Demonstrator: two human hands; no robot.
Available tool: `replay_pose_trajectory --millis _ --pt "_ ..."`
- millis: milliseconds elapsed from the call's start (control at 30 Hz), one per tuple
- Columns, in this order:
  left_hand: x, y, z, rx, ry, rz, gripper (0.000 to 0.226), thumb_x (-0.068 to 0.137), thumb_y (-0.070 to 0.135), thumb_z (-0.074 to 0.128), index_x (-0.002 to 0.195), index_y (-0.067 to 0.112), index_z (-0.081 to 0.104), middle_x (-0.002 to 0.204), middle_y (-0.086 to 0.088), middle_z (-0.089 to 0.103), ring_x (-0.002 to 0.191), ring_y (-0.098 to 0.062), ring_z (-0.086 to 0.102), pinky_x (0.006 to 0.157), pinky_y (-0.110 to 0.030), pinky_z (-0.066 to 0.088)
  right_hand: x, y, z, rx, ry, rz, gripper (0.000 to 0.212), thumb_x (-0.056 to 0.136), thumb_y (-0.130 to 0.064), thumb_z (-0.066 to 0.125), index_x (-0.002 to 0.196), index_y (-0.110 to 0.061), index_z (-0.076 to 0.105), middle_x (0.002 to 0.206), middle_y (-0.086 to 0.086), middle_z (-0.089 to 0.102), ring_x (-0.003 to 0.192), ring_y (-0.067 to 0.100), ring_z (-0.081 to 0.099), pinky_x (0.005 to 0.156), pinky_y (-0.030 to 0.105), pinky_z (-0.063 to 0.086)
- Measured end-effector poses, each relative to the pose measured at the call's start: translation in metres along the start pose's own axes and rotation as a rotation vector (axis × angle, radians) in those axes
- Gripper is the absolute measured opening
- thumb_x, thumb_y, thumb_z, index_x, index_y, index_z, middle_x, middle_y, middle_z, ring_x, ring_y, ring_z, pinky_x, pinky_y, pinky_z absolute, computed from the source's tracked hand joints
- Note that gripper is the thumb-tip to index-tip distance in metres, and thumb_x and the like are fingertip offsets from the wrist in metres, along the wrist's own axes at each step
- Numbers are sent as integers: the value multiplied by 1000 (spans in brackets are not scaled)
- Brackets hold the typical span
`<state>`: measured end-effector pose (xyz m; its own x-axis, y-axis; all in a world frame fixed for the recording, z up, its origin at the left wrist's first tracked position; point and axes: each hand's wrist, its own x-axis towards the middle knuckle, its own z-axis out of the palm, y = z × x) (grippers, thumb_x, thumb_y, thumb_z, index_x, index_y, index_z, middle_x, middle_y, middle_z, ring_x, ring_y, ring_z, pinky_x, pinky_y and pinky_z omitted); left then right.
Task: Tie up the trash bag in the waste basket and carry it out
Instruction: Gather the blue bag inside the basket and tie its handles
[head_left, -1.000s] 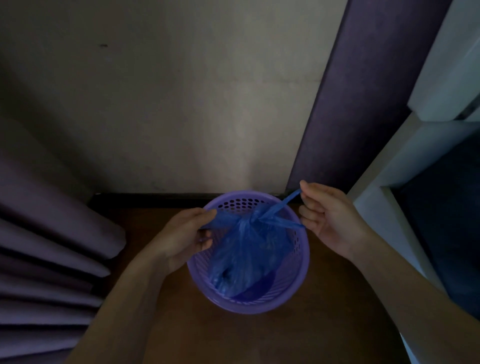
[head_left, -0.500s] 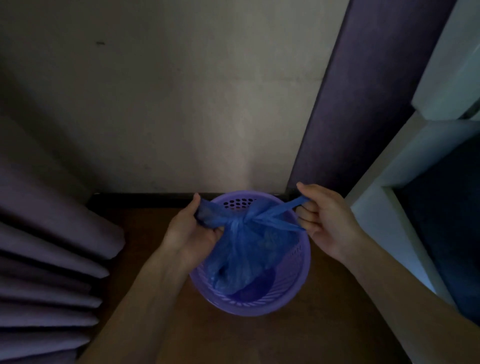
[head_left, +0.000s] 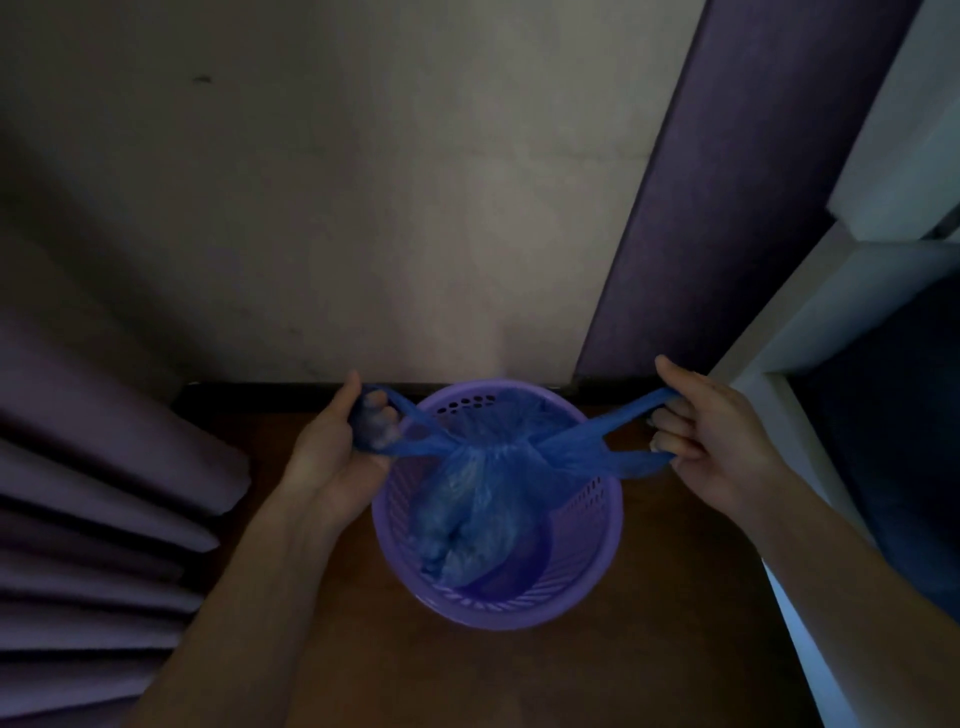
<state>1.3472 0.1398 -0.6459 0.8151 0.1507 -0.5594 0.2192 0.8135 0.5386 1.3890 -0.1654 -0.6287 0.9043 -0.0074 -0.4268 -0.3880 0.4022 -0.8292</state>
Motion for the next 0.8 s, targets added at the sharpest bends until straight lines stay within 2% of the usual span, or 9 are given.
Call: replay_pose_trajectory --millis 133,200,267,333,400,467,633,700,800 --pt "-7 -5 5 143 -82 -17 42 101 28 46 61 14 53 47 4 53 45 -10 60 54 -26 57 -1 3 8 99 -115 25 31 82 -31 71 62 -22 50 50 -9 24 40 5 21 36 18 19" --pt "-11 -7 8 179 -95 -16 44 100 23 48 59 14 61 50 3 58 49 -11 62 53 -27 58 -3 5 15 142 -181 8 18 82 -30 68 71 -18 61 50 -7 27 39 5 24 35 17 25" --pt "-13 -11 12 247 -88 40 35 99 20 49 69 13 66 62 -1 64 58 -14 65 57 -27 59 -5 7 22 144 -213 -22 13 83 -27 66 83 -14 68 52 -7 30 40 5 27 36 18 27" --pt "-13 -15 15 348 -115 135 29 99 20 50 76 12 64 69 -3 60 68 -16 58 66 -29 53 -8 9 31 101 -215 -39 16 86 -28 64 86 -13 69 52 -7 32 42 6 28 39 19 25" --pt "-15 -18 18 459 -161 220 35 100 21 49 69 10 60 64 -4 55 67 -18 53 70 -32 44 -10 12 41 70 -209 -45 21 91 -28 62 75 -15 66 50 -7 31 42 7 27 42 22 21" --pt "-21 -21 24 564 -188 271 39 100 25 50 64 9 51 60 -7 48 61 -21 49 67 -35 40 -13 14 50 62 -188 -39 31 94 -27 60 65 -17 57 46 -6 28 42 8 25 44 24 17" --pt "-34 -28 36 671 -90 358 37 99 27 53 64 15 50 55 -1 33 46 -14 26 46 -31 24 -17 18 70 -101 -155 -130 33 99 -25 56 68 -14 52 47 -5 27 40 8 23 41 26 14" --pt "-39 -30 45 645 -58 343 38 99 29 52 64 16 47 56 -2 31 46 -14 20 47 -31 14 -20 16 75 -176 -127 -174 31 100 -24 55 70 -13 53 46 -6 28 39 7 22 39 23 15" --pt "-53 -26 63 578 2 343 40 100 24 50 62 19 39 53 2 27 47 -13 18 47 -32 12 -32 2 86 -203 -65 -212 30 99 -20 55 71 -12 54 44 -10 31 38 5 24 36 18 20"
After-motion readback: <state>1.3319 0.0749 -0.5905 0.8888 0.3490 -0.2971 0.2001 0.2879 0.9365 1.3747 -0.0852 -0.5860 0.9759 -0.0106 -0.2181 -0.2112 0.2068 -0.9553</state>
